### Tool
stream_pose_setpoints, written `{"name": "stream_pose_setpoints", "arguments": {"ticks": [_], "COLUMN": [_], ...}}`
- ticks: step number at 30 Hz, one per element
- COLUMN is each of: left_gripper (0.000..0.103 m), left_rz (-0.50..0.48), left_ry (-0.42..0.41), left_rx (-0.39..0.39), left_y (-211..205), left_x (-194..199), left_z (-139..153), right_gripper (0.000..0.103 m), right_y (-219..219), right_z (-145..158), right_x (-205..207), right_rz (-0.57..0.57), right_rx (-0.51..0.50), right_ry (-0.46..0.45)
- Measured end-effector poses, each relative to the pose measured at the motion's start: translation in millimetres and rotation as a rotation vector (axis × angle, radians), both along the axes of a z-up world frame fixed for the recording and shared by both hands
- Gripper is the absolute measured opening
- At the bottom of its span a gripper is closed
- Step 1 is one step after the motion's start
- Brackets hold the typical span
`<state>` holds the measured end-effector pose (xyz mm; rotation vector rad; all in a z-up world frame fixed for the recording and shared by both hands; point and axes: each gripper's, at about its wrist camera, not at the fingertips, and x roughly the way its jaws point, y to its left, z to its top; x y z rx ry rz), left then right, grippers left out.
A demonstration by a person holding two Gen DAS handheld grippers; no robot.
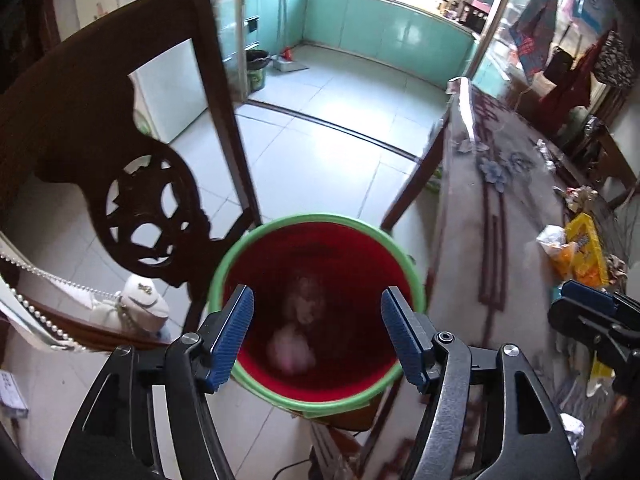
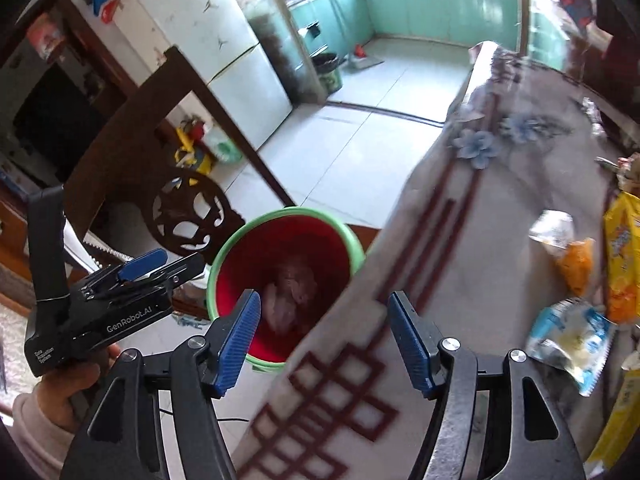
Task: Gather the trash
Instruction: 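Grasp snack wrapper with left tool while right tool grasps yellow juice carton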
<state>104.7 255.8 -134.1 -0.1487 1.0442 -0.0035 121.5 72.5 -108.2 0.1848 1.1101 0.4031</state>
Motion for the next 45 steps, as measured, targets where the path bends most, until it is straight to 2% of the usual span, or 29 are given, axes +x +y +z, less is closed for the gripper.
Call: {"name": "stream_pose_setpoints", "arguments": {"ticks": [3,8,10,14,17,22,27,28,29,30,33,37,41,42,44,45], "left_gripper": [0.066,0.067,0.067,0.068,0.07,0.07,0.07,0.07,0.07,0.07,0.07,0.07,0.069,0.068,0.049,0.041], "left_rz": [-0.036,-0.123,-0.158,-0.21,-0.253,-0.298,-0.357,-0.367,-0.377,-0.383,-0.398,-0.416,-0.427,-0.427,-0.422,-0.425], "left_ry": [-0.008,-0.011,-0.014,-0.018,-0.025,0.002,0.019,0.02,0.023,0.031,0.05,0.083,0.148,0.161,0.2,0.167], "left_rx": [-0.016,-0.033,-0.037,-0.06,-0.062,-0.088,-0.07,-0.069,-0.069,-0.067,-0.063,-0.069,-0.095,-0.101,-0.115,-0.1], "left_y": [-14.5,-49.3,-64.1,-96.2,-124.4,-175.1,-225.1,-231.9,-239.6,-246.7,-261.5,-280.4,-293.8,-296.1,-299.5,-301.1], "left_x": [-1.7,-2.3,-3.6,-8.0,-13.2,-20.9,-23.7,-22.7,-20.3,-16.7,-8.4,2.9,13.2,15.0,18.1,17.3], "left_z": [3.0,6.9,9.5,15.5,18.3,16.9,12.9,12.3,10.8,8.4,0.7,-14.6,-36.2,-40.5,-51.6,-49.0], "right_gripper": [0.067,0.07,0.07,0.07,0.07,0.07,0.069,0.058,0.037,0.037,0.036,0.036,0.036,0.036,0.036,0.036], "right_y": [-31.4,-102.1,-139.3,-209.2,-245.7,-257.7,-256.8,-257.6,-257.9,-260.0,-266.9,-285.0,-297.3,-300.4,-306.2,-309.2], "right_z": [8.4,4.6,-1.0,-3.5,-4.7,-19.5,-50.7,-56.4,-60.7,-63.2,-56.2,-29.3,-9.9,-6.8,-3.5,-2.3], "right_x": [-18.7,-40.5,-49.1,-58.1,-46.5,-13.6,16.4,19.8,21.3,21.8,14.6,-6.8,-27.3,-31.6,-37.6,-40.1], "right_rz": [-0.035,-0.12,-0.193,-0.37,-0.425,-0.384,-0.344,-0.336,-0.329,-0.327,-0.331,-0.363,-0.379,-0.383,-0.397,-0.41], "right_rx": [-0.013,-0.12,-0.157,-0.135,-0.178,-0.195,-0.2,-0.188,-0.177,-0.169,-0.136,-0.112,-0.104,-0.102,-0.093,-0.087], "right_ry": [-0.02,-0.012,0.015,0.045,0.045,0.058,0.089,0.094,0.102,0.103,0.068,-0.008,-0.044,-0.045,-0.039,-0.037]}}
